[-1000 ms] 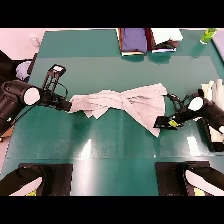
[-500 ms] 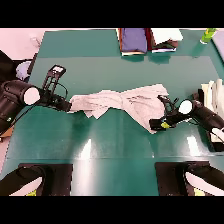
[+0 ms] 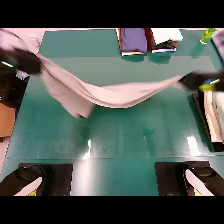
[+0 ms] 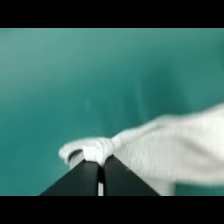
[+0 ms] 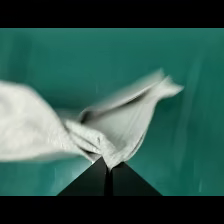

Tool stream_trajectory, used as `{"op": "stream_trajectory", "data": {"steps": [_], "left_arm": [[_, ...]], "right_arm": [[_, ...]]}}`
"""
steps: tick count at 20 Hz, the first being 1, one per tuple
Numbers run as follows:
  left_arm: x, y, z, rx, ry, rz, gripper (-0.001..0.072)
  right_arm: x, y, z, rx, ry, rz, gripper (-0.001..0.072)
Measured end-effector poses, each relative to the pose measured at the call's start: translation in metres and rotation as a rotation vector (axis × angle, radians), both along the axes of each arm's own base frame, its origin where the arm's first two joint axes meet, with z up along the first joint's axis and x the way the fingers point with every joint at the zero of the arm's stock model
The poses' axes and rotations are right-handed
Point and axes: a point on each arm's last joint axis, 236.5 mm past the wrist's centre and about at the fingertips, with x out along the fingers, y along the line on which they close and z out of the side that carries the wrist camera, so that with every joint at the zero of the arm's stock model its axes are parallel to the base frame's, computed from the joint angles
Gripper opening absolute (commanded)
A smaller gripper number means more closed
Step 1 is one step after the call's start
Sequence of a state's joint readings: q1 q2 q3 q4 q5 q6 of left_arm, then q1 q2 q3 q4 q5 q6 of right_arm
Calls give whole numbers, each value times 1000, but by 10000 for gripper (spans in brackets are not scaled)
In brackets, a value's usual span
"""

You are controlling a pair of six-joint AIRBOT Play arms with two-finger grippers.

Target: Fold the shirts.

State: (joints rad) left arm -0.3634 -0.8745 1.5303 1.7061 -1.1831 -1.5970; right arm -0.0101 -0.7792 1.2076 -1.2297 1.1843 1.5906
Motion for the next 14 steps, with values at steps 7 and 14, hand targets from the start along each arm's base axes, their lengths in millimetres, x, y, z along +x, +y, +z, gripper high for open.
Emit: {"op": "stream_trajectory", "data": {"steps": [7, 14], "left_arm": [[-115, 44, 193, -185, -483, -1, 22], [-110, 40, 152, -145, -310, 2, 22]], "right_arm": [[-61, -53, 183, -97, -400, -170, 12], [-55, -86, 186, -153, -272, -239, 12]]}}
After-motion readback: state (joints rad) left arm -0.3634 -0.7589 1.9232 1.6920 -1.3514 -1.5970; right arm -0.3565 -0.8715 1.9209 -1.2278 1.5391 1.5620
